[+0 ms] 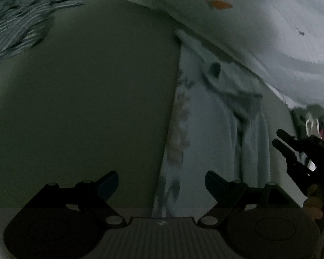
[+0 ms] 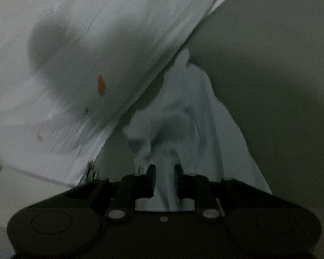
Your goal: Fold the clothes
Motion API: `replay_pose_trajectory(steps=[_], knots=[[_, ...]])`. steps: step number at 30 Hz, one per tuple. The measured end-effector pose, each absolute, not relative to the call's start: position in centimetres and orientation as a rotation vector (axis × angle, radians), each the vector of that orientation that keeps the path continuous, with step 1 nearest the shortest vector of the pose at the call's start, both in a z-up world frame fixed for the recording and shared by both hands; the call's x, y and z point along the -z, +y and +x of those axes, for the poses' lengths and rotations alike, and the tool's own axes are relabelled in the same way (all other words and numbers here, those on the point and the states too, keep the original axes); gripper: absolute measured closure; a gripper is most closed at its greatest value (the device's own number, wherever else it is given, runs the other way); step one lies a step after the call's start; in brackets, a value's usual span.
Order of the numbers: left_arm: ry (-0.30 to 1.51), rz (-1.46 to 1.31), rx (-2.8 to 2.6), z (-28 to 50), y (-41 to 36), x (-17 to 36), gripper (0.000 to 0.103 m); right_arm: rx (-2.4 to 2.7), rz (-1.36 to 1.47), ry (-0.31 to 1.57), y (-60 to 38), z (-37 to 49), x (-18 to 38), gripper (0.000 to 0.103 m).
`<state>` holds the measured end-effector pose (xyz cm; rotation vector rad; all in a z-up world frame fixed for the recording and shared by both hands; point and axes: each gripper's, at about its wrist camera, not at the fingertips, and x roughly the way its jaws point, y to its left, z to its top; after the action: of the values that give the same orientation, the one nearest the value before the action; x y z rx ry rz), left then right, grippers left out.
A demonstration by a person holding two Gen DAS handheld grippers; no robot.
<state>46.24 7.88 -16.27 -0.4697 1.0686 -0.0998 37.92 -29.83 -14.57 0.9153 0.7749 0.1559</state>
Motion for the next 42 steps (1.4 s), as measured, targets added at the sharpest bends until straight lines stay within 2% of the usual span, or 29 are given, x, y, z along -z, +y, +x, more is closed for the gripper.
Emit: replay_pose_trajectory(steps=[2,5,7,9,11,14,17,18,20,21,27,32,36,42], knots=[[1.061,-0.471,0.129,49.7,7.9,16.4,0.016,-0.116,0.926,0.746,-29.3,39.9,14.6,0.07],[1.045,-0.463,0.181,55.1,7.4,16.5,0.017,-0.052,0.986,0.743,-28.7,42.9,15.5,0.07],[1.047,-0.449,0.216,58.4,6.7,16.4,0.025,-0.003,1.024,0.77,-28.3,44.4,16.2,0.07],[1.032,-0.426,0.264,61.2,5.7,16.5,0.027,0.024,1.018,0.802,-27.9,45.4,16.3,0.07],[1.032,-0.383,0.302,64.0,4.5,16.9,0.033,0.057,0.965,0.824,-27.3,46.0,16.1,0.07],[1.047,-0.293,0.317,67.1,2.4,17.9,0.043,0.082,0.864,0.845,-26.4,46.6,15.8,0.077],[1.032,-0.251,0.338,68.7,1.2,18.5,0.05,0.088,0.785,0.857,-25.9,47.2,15.7,0.094],[1.023,-0.259,0.332,69.1,1.1,18.7,0.056,0.085,0.773,0.853,-25.8,47.1,15.6,0.098],[1.002,-0.297,0.292,69.5,1.4,18.8,0.075,0.077,0.803,0.838,-25.7,46.5,15.4,0.099],[0.986,-0.323,0.263,69.7,1.7,18.7,0.087,0.073,0.825,0.83,-25.7,46.1,15.3,0.1],[0.883,-0.51,0.212,70.0,4.9,17.4,0.088,-0.013,1.058,0.807,-25.5,43.1,15.1,0.1],[0.914,-0.625,0.213,70.4,6.0,19.1,0.088,-0.077,1.342,0.949,-25.0,42.3,20.4,0.1],[0.917,-0.604,0.239,70.6,6.6,19.0,0.082,-0.097,1.387,0.994,-24.9,41.5,21.3,0.096],[0.926,-0.61,0.231,70.5,7.0,19.4,0.081,-0.206,1.45,0.792,-26.6,41.8,19.3,0.095]])
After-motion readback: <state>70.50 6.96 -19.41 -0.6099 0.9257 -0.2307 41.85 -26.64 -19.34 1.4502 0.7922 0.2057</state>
